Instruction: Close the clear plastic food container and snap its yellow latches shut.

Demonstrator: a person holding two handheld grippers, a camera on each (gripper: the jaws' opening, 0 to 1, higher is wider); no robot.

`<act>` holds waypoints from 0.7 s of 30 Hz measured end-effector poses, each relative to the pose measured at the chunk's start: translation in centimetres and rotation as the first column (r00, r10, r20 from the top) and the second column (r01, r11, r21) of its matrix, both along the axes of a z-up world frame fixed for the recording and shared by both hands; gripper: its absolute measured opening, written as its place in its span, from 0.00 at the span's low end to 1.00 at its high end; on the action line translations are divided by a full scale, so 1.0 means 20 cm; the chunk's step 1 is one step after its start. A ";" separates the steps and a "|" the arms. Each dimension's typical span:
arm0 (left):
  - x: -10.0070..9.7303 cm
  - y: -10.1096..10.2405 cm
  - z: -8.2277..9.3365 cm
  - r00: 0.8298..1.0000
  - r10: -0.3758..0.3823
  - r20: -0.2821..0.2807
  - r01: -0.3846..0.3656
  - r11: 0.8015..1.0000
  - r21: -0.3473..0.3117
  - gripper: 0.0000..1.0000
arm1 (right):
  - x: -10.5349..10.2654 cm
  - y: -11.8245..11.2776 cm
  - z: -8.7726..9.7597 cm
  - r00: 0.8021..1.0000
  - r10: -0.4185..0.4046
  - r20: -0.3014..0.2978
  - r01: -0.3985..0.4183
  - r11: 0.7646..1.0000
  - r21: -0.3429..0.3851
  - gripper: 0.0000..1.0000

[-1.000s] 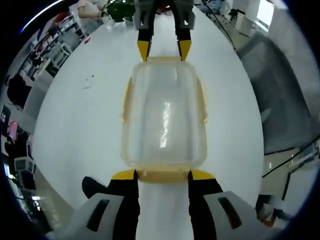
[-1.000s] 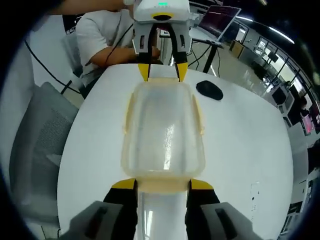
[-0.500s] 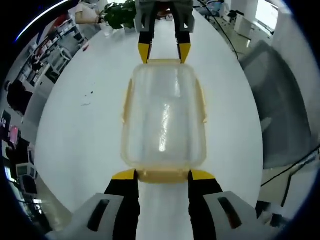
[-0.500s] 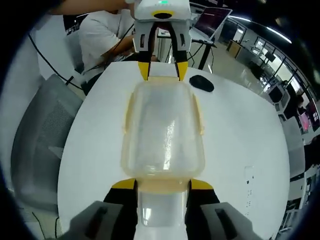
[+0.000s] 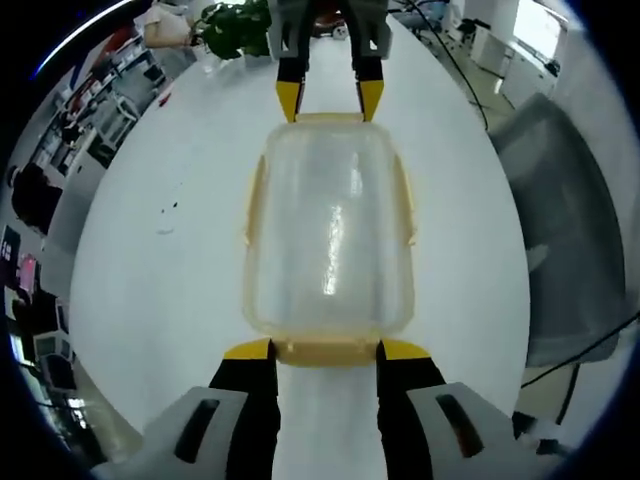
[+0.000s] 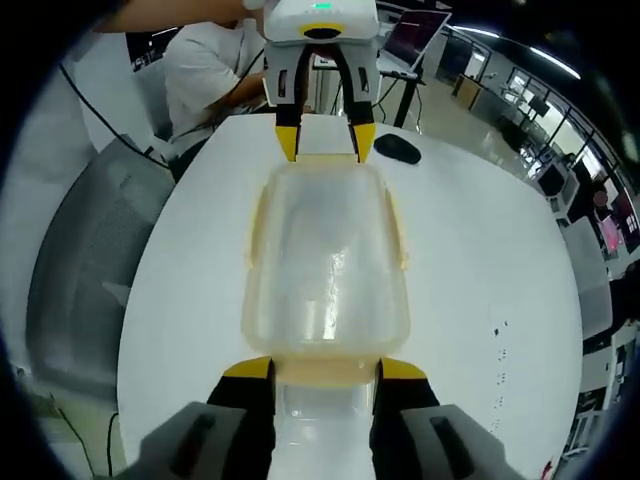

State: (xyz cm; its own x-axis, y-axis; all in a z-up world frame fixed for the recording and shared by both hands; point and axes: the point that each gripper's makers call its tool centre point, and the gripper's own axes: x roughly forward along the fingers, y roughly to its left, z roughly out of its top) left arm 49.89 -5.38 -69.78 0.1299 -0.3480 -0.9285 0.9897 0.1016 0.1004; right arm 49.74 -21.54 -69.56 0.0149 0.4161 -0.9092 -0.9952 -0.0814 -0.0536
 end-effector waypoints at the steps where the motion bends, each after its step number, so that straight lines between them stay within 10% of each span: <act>1: 0.00 -0.01 0.00 1.000 0.001 -0.001 -0.001 1.000 0.001 0.35 | 0.00 -0.01 0.00 1.000 0.002 0.001 -0.002 1.000 0.000 0.35; 21: 0.03 -0.21 -0.02 1.000 -0.013 -0.016 0.013 1.000 0.002 0.35 | 0.03 -0.20 -0.03 1.000 0.000 -0.008 0.000 1.000 -0.012 0.35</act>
